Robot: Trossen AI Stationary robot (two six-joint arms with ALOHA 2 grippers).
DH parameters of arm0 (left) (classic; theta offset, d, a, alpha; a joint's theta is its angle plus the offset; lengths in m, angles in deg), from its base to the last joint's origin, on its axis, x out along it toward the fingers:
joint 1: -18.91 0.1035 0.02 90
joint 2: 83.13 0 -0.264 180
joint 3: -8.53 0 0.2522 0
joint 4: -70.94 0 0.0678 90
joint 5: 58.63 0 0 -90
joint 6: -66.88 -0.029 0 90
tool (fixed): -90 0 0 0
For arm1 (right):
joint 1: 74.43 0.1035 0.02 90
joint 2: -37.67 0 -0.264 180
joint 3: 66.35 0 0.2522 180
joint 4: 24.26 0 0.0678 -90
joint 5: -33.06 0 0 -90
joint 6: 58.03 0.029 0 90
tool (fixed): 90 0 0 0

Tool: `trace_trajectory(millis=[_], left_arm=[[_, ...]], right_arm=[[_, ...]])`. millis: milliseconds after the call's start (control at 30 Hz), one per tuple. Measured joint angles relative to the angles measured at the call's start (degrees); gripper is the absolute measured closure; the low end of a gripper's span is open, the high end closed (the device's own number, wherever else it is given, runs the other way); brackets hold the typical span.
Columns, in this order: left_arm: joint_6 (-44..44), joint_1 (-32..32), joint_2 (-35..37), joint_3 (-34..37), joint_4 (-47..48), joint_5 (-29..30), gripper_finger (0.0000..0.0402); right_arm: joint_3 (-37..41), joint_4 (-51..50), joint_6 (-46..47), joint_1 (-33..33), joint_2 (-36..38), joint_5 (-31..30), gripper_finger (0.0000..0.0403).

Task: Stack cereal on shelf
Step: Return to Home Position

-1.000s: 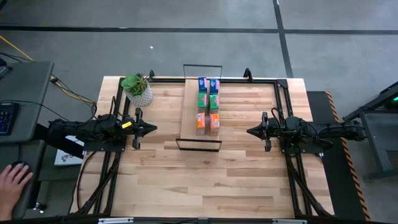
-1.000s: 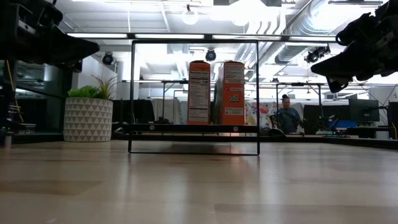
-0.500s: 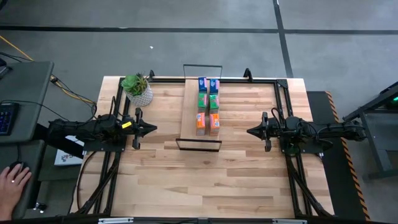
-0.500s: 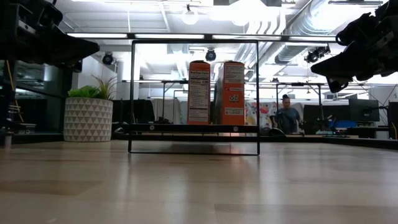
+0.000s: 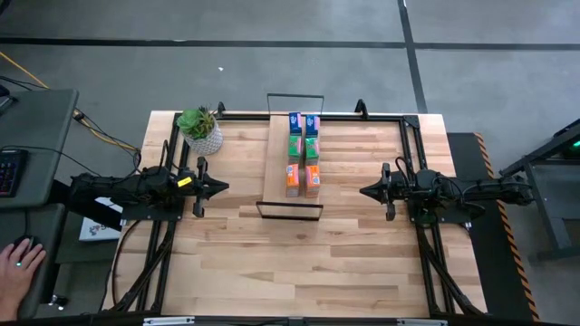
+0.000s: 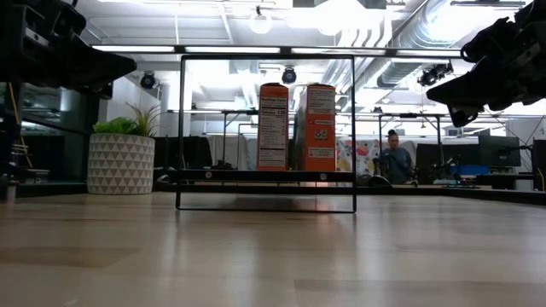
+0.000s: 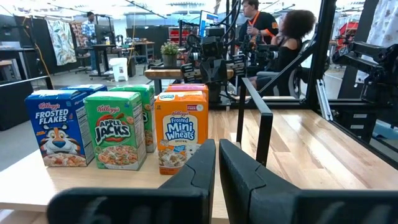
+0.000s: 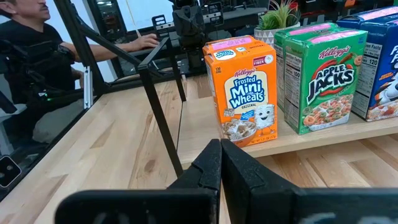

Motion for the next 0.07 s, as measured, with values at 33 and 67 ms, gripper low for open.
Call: trace_trajectory(millis=[33,67], left_arm=[[-0.01,-0.01,0.00,0.00,0.00,0.00,0.0387],[0.01,0.01,0.00,0.00,0.00,0.00,0.0387]], right_arm=[[0.00,0.00,-0.01,0.01,0.00,0.00,0.0402],[0.00,0.00,-0.01,0.00,0.00,0.00,0.0402]])
